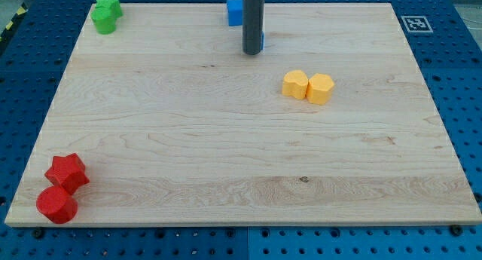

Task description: Push the blue triangle towards the right of the blue cube

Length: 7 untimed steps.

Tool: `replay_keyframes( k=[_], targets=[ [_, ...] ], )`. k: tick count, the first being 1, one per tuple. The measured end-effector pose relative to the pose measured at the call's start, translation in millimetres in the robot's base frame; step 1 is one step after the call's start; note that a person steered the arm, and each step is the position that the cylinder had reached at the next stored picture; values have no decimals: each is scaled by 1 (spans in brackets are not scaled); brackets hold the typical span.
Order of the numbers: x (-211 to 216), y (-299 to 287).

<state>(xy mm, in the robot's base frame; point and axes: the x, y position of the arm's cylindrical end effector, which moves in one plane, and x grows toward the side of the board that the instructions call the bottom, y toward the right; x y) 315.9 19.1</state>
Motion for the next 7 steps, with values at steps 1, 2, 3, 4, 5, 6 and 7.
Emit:
replay_keyframes(
  k=[1, 2, 3, 4, 5, 6, 7],
  targets=[
    [-8, 2],
    [-17, 2],
    [-23, 2],
    [-23, 3],
    [-26, 10],
    [-36, 10],
    [-37, 10]
  ],
)
